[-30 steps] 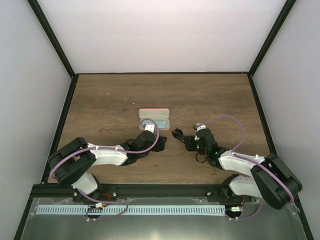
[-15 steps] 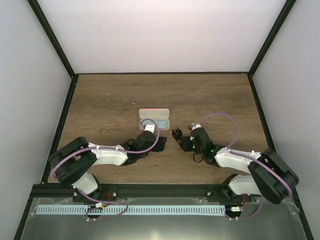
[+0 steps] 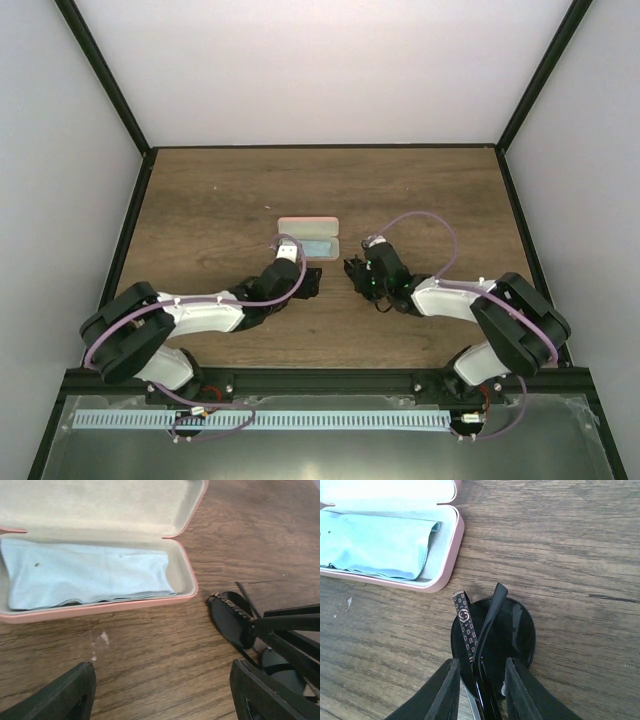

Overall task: Organize the sunglasses
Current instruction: Pick up the sunglasses from the center of the board.

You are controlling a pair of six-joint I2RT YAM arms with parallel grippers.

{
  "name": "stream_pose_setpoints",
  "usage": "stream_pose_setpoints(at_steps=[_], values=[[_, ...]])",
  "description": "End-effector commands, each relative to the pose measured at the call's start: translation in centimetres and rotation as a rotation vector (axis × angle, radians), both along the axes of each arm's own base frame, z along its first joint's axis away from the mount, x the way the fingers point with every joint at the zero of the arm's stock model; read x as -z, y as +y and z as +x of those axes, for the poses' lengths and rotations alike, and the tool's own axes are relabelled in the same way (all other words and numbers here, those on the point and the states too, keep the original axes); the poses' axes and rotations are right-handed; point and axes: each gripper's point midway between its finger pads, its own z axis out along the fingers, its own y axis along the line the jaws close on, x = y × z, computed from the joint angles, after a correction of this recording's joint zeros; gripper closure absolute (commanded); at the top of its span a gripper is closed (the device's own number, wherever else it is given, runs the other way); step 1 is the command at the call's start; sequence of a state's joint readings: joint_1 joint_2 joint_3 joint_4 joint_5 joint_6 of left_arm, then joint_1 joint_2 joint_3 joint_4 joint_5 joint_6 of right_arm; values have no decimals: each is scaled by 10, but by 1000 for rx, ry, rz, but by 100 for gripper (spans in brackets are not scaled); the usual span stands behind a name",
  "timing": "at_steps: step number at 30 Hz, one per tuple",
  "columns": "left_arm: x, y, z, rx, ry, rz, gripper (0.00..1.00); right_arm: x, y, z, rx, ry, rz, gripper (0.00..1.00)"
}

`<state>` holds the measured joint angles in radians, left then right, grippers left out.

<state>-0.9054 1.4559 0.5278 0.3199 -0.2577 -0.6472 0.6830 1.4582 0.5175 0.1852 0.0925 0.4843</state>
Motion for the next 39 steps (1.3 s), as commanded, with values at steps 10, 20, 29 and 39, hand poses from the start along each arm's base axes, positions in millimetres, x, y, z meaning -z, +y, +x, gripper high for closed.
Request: stream_pose_setpoints(at_steps=[10,20,29,39], values=[[9,23,7,-24,22,-26,25,2,5,9,5,-1,-54,82],[12,61,23,-153,29,-56,25,-6,4,12,19,-20,-53,91],[12,93,43,-299,14,-79,25,-15,1,13,35,-39,-38,94],[-16,128,77,-342,-158,-41,25,-28,-4,8,44,-70,-10,94]])
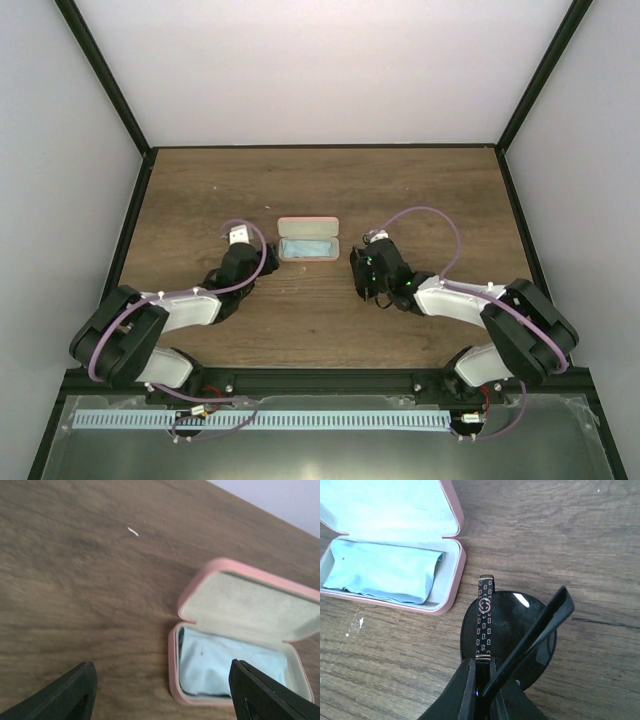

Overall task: Organize the sunglasses
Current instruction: Pick up the sunglasses from the center of the board.

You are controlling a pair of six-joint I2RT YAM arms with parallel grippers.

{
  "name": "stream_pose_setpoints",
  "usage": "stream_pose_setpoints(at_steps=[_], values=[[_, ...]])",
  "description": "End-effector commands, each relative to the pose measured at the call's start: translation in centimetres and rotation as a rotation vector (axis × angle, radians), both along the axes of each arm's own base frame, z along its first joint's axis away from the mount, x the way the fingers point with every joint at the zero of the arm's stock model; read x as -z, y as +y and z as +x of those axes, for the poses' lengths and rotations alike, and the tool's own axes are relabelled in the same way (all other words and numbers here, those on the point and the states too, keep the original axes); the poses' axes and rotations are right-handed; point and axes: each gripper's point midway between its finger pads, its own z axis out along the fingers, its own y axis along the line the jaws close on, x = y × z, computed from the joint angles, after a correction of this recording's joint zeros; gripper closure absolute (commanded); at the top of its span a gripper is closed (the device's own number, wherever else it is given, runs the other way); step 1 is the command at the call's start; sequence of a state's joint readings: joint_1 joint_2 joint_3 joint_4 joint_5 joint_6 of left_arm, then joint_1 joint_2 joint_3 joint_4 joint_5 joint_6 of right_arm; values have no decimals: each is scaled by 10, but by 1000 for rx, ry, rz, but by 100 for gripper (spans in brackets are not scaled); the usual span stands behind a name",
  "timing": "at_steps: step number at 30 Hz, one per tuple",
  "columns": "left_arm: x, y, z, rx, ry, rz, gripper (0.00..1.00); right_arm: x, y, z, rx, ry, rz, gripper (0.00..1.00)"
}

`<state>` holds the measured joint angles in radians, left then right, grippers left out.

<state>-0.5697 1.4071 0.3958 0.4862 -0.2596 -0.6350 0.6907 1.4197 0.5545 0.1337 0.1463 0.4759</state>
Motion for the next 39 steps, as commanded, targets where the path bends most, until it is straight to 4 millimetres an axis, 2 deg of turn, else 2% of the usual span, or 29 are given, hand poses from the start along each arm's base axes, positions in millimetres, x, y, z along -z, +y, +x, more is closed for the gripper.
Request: stream_pose_setpoints(at_steps=[1,7,10,13,17,22,26,31,34,39], values=[[-20,18,17,2,-105,5,25,-9,-3,0,17,-25,8,94],[-29,9,22,122,-165,15,25,-9,-1,1,11,-29,9,94],[-25,-9,18,232,-166,-10,29,-10,0,1,9,-29,13,94],[-10,-17,16,261,-125,-43,42,-11,0,1,10,-33,15,94],[13,-13,13,241,-70,-38,62,-11,-1,-1,10,-36,17,94],[30,-19,7,269,-31,-68,80,-12,-2,-1,10,-40,21,94],[43,-29,2,315,-3,-110,83,-14,-1,0,8,-42,23,94],[60,-29,-13,320,39,-106,86,-17,-3,-1,14,-52,30,94],[65,-30,-21,330,45,-90,85,-18,-2,-1,9,-54,32,94],[67,-48,-30,401,44,-112,84,-20,1,2,6,-56,35,94]])
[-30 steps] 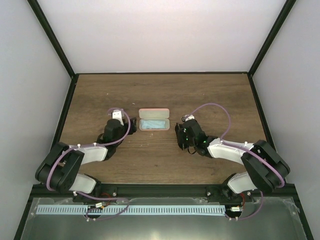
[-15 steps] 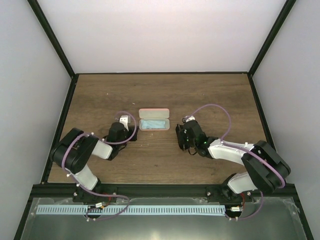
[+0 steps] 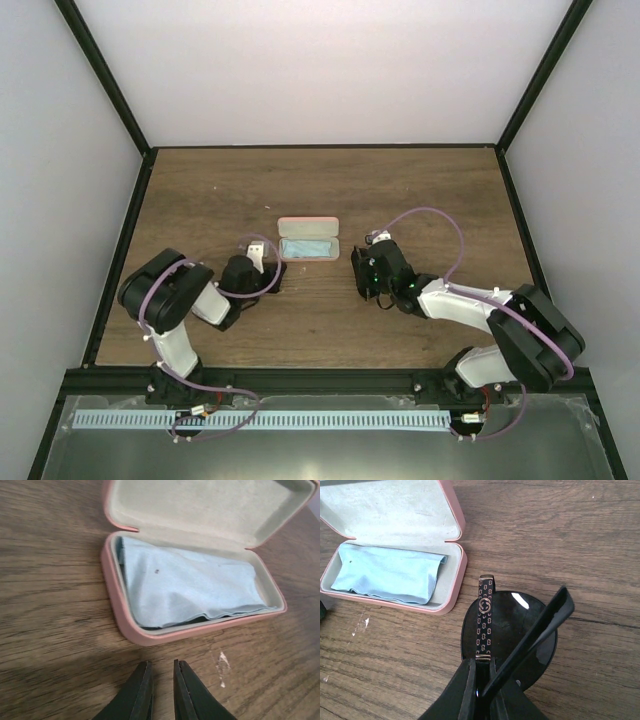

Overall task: Organize the sunglasses
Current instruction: Pick up the sunglasses from the center of the board.

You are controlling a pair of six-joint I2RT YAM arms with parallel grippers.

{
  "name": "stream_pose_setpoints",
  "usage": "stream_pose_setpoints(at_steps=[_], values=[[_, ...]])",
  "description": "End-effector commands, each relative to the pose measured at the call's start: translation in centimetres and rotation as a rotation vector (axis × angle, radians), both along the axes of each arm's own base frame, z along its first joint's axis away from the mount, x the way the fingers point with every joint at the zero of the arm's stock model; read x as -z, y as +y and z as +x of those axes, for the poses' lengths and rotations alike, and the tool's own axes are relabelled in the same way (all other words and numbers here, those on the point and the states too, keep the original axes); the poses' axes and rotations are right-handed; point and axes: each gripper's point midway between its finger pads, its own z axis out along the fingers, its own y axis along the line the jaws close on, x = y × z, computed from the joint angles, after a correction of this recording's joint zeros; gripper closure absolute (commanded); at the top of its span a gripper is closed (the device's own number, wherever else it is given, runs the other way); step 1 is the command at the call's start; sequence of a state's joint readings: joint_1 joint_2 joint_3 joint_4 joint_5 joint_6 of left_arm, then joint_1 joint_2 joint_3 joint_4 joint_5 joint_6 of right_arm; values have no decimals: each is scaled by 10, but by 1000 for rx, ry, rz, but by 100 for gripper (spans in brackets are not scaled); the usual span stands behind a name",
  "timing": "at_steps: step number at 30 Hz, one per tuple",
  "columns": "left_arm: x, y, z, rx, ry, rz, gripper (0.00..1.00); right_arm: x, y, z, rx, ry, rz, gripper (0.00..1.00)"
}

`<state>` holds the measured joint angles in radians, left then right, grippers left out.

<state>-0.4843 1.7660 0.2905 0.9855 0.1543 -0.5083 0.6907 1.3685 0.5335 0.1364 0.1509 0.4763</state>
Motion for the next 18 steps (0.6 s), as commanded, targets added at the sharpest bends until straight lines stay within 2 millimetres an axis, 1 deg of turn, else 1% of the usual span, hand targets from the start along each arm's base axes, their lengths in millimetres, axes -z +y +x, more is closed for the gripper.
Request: stream_pose_setpoints(at_steps=[1,6,8,9,12,13,14,18], values=[[9,-17,-15,76,25,-25,84,-10,4,4,2,-29,16,94],[14,-38,-16,119,26,-10,83,-11,3,4,7,-32,18,94],[10,-48,-20,158,19,-32,83,-12,3,4,9,-33,15,94],[6,-50,-22,168,12,-45,83,-11,2,4,11,-32,13,94],[-5,-39,-22,129,-26,-22,83,-10,1,4,15,-30,9,94],[-13,-34,-19,107,-52,-3,81,-11,1,5,16,-32,10,94],[-19,-26,-16,72,-72,23,77,-11,1,5,16,-34,11,94],[-33,-2,-4,-37,-96,128,68,-10,2,5,14,-31,9,94]])
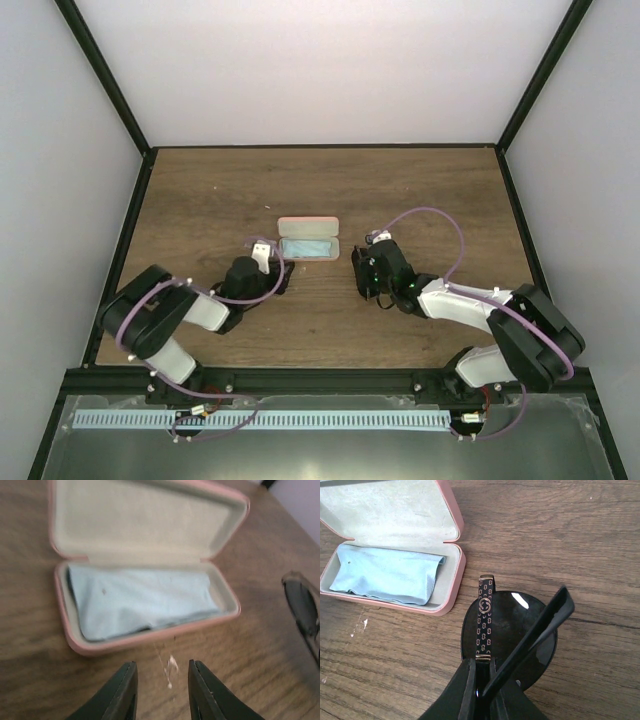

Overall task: Organize the sunglasses
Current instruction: Pick up the sunglasses from the center of the board, then adjust the sunglasses case at the center of the board.

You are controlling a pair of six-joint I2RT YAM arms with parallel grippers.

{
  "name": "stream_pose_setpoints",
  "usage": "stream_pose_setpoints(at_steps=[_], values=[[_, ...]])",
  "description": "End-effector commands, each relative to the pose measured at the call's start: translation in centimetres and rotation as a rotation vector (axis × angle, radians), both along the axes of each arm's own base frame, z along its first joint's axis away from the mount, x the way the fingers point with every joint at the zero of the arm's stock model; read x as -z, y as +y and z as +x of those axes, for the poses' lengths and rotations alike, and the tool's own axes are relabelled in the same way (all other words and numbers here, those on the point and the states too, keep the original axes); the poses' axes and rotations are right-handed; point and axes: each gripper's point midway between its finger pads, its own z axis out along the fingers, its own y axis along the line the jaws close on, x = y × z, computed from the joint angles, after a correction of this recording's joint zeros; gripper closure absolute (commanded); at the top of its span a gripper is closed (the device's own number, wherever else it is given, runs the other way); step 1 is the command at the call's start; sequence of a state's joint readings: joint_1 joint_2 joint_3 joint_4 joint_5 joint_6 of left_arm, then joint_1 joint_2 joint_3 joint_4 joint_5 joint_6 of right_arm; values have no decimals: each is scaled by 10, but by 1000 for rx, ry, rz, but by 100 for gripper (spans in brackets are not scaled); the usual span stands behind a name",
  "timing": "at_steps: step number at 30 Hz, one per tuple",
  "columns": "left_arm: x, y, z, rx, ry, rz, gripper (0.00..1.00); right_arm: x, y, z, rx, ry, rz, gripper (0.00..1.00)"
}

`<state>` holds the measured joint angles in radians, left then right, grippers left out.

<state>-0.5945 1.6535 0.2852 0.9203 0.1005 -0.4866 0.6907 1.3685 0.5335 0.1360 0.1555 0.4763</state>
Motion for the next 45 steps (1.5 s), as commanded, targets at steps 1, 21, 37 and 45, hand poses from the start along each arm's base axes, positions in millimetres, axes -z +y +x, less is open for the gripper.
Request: stream_pose_setpoints(at_steps=[1,21,37,45], values=[[-13,29,15,-135,-44,119,67,-9,3,5,9,-28,11,94],[3,25,55,-211,71,184,64,-8,1,3,9,-29,10,94],[24,31,61,-247,135,265,75,-11,0,0,6,-36,21,94],[36,27,46,-212,194,250,80,-14,-1,-1,8,-41,29,94]])
